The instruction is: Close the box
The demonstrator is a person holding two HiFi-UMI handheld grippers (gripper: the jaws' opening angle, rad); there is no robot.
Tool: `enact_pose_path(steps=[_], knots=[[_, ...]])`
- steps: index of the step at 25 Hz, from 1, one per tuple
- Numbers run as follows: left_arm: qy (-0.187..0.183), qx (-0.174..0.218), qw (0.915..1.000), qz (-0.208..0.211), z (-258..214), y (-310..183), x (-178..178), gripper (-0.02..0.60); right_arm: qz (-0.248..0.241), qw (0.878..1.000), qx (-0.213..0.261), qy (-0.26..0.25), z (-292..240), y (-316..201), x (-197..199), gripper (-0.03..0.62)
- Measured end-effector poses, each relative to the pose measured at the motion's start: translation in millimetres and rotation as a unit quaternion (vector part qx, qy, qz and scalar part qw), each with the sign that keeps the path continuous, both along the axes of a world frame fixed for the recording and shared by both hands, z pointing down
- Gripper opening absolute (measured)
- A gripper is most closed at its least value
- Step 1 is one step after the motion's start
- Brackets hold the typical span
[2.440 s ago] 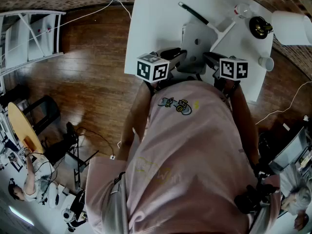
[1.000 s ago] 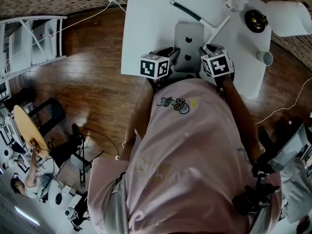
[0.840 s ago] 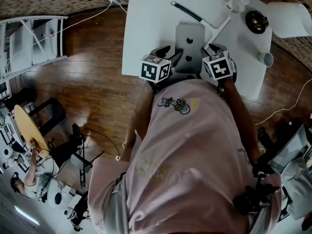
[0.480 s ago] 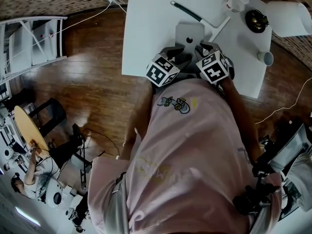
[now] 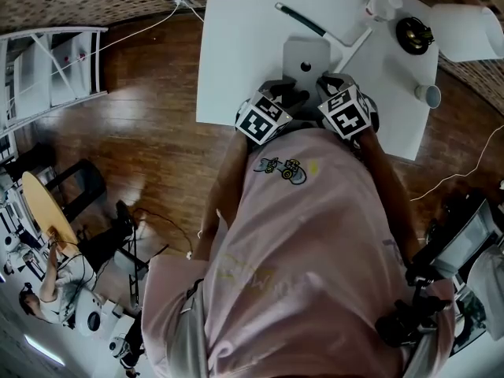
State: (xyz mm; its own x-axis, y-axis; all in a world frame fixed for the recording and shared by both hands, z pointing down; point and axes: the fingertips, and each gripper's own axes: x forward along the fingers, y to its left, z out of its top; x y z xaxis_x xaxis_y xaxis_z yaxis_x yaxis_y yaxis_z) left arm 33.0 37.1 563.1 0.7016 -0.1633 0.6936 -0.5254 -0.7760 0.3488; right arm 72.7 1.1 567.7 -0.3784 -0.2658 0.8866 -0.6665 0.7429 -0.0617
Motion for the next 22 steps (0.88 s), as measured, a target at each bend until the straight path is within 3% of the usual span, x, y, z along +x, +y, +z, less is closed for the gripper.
enact_pose_path(steps=[3, 5, 7, 9, 11, 12, 14, 15, 16, 18, 19, 20, 22], knots=[[-0.003, -0.012, 0.9999, -0.007, 4, -3, -2, 0.153, 0.026, 0.999, -0.015, -0.016, 9, -5, 2, 0.058], [0.009, -0.001, 0.9999, -0.015, -3, -5, -4, 0.144, 0.038, 0.999, 0.019, -0.003, 1, -13, 10, 0.057], [0.055, 0.015, 0.9972, -0.047, -22, -11, -6, 0.146, 0.074, 0.995, 0.073, -0.008, -18, -26, 24, 0.057], [0.115, 0.042, 0.9864, -0.109, -49, -26, -17, 0.145, 0.140, 0.980, 0.130, -0.056, -43, -44, 41, 0.057], [0.166, 0.088, 0.9648, -0.184, -83, -47, -42, 0.144, 0.211, 0.948, 0.207, -0.118, -82, -63, 60, 0.052], [0.191, 0.112, 0.9495, -0.223, -101, -56, -58, 0.144, 0.246, 0.924, 0.255, -0.142, -105, -70, 73, 0.034], [0.243, 0.135, 0.9125, -0.301, -130, -71, -93, 0.144, 0.295, 0.874, 0.354, -0.153, -140, -77, 101, 0.017], [0.266, 0.130, 0.8919, -0.342, -135, -76, -111, 0.144, 0.304, 0.858, 0.392, -0.135, -145, -79, 112, 0.006], [0.287, 0.117, 0.8695, -0.385, -132, -80, -131, 0.144, 0.305, 0.849, 0.416, -0.112, -143, -79, 120, 0.003], [0.318, 0.087, 0.8256, -0.458, -112, -79, -165, 0.109, 0.304, 0.849, 0.423, -0.088, -131, -74, 124, 0.003], [0.323, 0.080, 0.8129, -0.478, -107, -74, -175, 0.106, 0.302, 0.851, 0.420, -0.087, -129, -70, 122, 0.003], [0.320, 0.083, 0.8089, -0.486, -108, -68, -182, 0.083, 0.295, 0.855, 0.418, -0.089, -130, -66, 117, 0.003], [0.307, 0.096, 0.8120, -0.487, -113, -57, -187, 0.064, 0.273, 0.858, 0.424, -0.095, -136, -62, 106, 0.003]])
